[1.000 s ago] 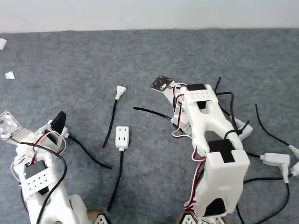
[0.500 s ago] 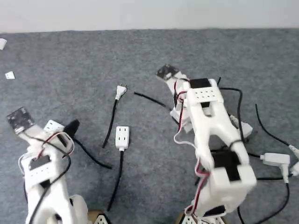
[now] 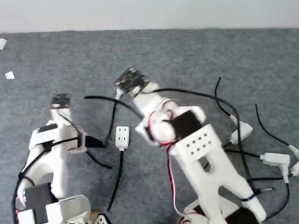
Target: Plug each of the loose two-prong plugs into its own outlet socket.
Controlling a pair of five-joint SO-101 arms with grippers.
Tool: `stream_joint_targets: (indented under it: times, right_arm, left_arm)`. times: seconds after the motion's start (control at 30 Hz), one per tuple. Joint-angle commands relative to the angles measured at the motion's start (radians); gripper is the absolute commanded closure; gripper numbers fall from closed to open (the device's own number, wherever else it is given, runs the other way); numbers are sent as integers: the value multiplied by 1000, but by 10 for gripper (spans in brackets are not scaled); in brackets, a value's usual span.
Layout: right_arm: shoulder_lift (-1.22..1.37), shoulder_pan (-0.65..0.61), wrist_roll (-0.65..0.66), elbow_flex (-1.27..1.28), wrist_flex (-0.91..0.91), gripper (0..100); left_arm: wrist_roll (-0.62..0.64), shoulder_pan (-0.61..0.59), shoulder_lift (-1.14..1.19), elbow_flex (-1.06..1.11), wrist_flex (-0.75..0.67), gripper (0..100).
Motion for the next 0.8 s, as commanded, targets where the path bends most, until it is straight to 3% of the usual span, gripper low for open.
stream_joint_targets:
  times: [0.0,0.2,0.47,0.77]
  right_arm:
    - [-24,-82,-68,3,-73,989]
    - [53,-119,-129,40,-183,989]
    - [143,-160,-167,91,-277,989]
    - [231,-142,-158,166,-469,989]
  left_arm:
    - [-164,77,0,-24,55,588]
    - [-342,104,0,-21,112,588]
    - [-359,114,0,-21,117,588]
    - [-465,149,-20,-8,140,588]
